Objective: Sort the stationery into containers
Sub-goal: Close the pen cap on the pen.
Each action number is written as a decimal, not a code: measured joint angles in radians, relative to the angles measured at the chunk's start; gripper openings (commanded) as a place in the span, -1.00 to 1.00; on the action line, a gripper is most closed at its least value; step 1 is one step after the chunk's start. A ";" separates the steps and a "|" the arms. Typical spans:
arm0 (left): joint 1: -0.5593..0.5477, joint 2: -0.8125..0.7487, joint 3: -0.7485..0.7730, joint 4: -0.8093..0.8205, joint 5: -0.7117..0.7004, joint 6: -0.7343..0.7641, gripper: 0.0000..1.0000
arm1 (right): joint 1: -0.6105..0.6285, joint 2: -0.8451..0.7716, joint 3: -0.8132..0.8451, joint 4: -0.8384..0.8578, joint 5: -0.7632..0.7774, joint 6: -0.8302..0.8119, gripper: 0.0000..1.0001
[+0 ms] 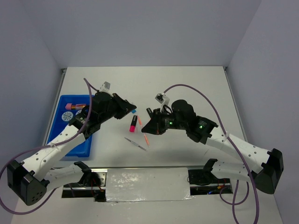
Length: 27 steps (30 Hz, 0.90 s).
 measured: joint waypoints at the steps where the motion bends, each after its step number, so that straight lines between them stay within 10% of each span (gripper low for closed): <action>1: 0.000 -0.005 -0.022 0.016 0.011 -0.001 -1.00 | 0.000 0.001 0.000 0.021 -0.011 0.006 -1.00; 27: 0.002 -0.077 -0.042 0.125 0.114 0.008 -1.00 | -0.014 0.027 -0.006 0.057 0.022 0.039 -1.00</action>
